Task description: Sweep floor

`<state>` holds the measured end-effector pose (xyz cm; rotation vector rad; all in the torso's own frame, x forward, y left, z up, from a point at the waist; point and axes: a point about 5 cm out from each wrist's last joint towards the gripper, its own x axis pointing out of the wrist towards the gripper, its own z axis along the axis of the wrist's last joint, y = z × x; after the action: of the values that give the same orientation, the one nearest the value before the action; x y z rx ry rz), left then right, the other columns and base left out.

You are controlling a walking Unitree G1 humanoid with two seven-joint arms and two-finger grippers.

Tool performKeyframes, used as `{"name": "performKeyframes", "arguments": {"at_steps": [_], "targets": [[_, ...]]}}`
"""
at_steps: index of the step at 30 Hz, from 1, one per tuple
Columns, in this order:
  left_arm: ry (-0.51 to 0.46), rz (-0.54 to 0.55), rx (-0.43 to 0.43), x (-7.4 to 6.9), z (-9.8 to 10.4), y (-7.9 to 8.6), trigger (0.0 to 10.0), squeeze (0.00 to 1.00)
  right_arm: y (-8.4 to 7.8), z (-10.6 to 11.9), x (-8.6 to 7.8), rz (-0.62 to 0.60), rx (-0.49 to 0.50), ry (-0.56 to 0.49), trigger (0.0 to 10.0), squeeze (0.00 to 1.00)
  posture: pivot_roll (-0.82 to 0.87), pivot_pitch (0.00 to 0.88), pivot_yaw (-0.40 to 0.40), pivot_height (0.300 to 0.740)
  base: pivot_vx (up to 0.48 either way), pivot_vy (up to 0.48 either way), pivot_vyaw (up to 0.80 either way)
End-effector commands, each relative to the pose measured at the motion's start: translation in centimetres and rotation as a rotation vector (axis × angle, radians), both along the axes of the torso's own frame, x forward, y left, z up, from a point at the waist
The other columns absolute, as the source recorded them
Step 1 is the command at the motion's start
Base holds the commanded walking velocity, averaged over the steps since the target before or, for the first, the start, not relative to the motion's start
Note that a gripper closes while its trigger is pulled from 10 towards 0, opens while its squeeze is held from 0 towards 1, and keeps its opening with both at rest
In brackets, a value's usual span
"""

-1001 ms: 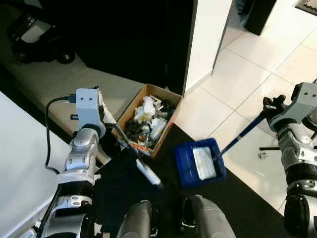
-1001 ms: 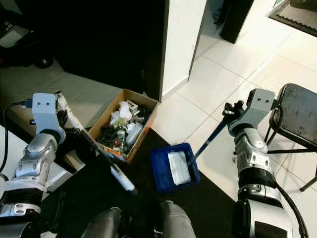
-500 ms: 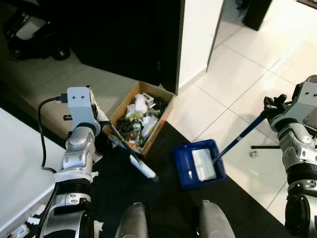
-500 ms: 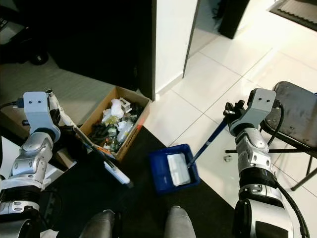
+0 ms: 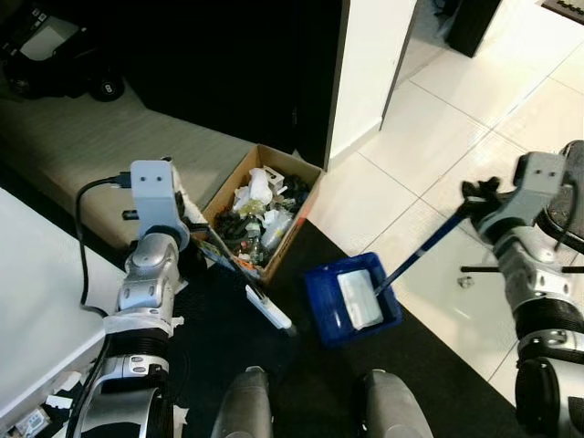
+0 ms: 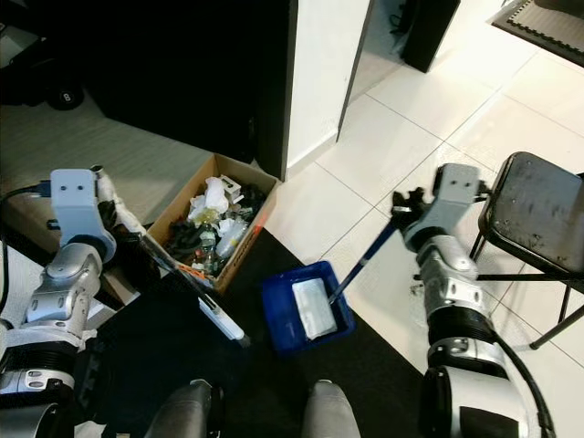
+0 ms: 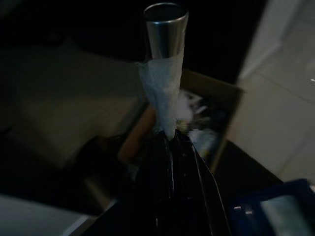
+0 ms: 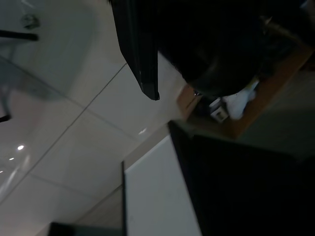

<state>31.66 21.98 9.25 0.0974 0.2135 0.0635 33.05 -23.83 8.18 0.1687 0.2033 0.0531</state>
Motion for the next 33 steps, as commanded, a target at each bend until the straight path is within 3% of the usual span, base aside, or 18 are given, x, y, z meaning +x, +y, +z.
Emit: {"name": "performKeyframes", "arguments": {"at_steps": [1,5,15,18,33], "targets": [[0.008,-0.025,-0.014,-0.3,-0.5,-0.8,10.0,0.00,0.2,0.0,-0.1,0.018,-0.023,-0.015,10.0,0.00,0.00,0.044,0.017,0.740,0.000,0.000,0.00],[0.010,-0.035,-0.001,-0.3,-0.5,-0.6,10.0,0.00,1.2,-0.1,0.0,0.059,-0.042,-0.015,10.0,0.00,0.00,0.045,0.019,0.740,0.000,0.000,0.51],[0.016,-0.005,0.009,-0.3,-0.3,0.2,10.0,0.00,1.5,0.0,0.0,0.069,-0.029,-0.031,10.0,0.00,0.01,0.046,0.020,0.740,0.000,0.000,0.80],[0.042,-0.010,0.039,-0.4,-0.5,-0.1,10.0,0.00,1.4,-0.1,-0.1,0.066,-0.029,-0.034,10.0,0.00,0.01,0.047,0.021,0.740,0.000,0.000,0.80],[0.086,-0.058,0.012,-0.2,-0.6,-0.5,10.0,0.00,0.0,0.4,-0.3,0.018,-0.049,-0.056,10.0,0.00,0.00,0.041,0.034,0.740,0.000,0.000,0.80]]}}
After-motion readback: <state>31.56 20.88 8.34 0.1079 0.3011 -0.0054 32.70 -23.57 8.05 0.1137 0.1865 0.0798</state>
